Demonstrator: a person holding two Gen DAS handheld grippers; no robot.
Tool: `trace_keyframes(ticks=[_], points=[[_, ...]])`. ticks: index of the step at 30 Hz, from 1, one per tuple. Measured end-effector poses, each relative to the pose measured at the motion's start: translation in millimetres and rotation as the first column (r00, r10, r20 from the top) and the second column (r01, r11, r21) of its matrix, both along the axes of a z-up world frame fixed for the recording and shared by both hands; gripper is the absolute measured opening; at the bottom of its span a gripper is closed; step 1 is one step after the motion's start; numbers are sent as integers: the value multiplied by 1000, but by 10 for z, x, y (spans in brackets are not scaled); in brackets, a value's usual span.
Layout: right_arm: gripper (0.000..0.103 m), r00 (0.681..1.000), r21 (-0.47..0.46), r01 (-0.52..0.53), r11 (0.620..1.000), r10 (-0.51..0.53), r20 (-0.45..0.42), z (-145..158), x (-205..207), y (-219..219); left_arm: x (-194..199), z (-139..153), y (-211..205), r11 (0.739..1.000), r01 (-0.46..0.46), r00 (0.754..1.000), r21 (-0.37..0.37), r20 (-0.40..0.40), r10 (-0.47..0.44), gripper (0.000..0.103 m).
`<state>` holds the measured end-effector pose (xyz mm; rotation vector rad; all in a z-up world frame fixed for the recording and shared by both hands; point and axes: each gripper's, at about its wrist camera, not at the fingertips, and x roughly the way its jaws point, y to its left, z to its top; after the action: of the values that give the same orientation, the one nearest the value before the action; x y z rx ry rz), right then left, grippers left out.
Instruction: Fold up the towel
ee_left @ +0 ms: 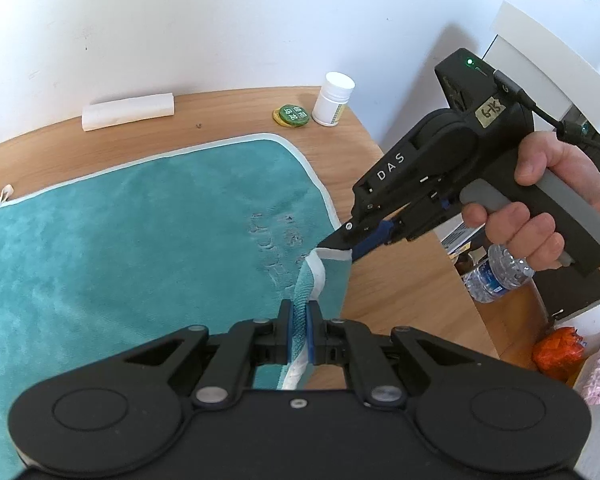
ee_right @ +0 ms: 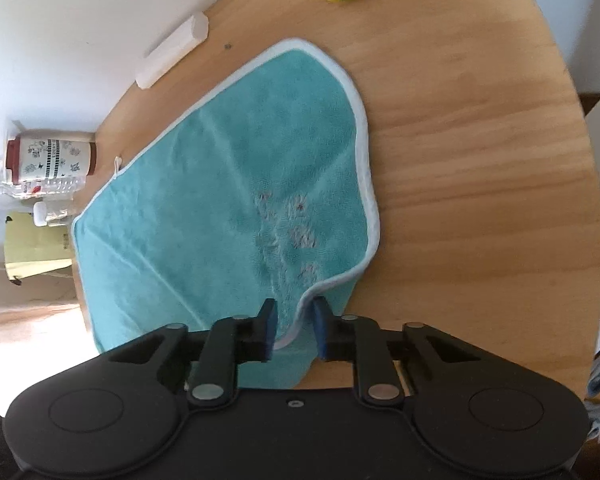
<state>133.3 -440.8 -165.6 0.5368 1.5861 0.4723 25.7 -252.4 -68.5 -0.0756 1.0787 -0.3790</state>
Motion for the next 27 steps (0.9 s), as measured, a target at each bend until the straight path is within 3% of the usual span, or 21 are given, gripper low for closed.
trace_keyframes(ticks=[10,14,16,19,22,25,27], points=[[9,996,47,-61,997,58,73,204,162,190,51,79,178,997,-70,997,33,28,69,6],[20,990,33,-101,994,97,98,275,263,200,101,106,284,993,-106,994,44,40,105,6],[37,983,17,-122,992,119,142,369,315,149,137,115,334,991,-122,992,51,44,119,6],[40,958,-47,-161,986,168,234,525,407,39,182,124,389,989,-137,990,49,46,134,6],[41,920,-185,-182,966,234,314,589,530,19,222,109,413,989,-142,989,51,43,139,6],[40,851,-288,-217,933,325,412,558,697,108,248,93,422,988,-144,989,58,42,142,6],[41,825,-334,-236,913,370,427,462,811,205,268,88,433,987,-145,989,64,41,143,6]])
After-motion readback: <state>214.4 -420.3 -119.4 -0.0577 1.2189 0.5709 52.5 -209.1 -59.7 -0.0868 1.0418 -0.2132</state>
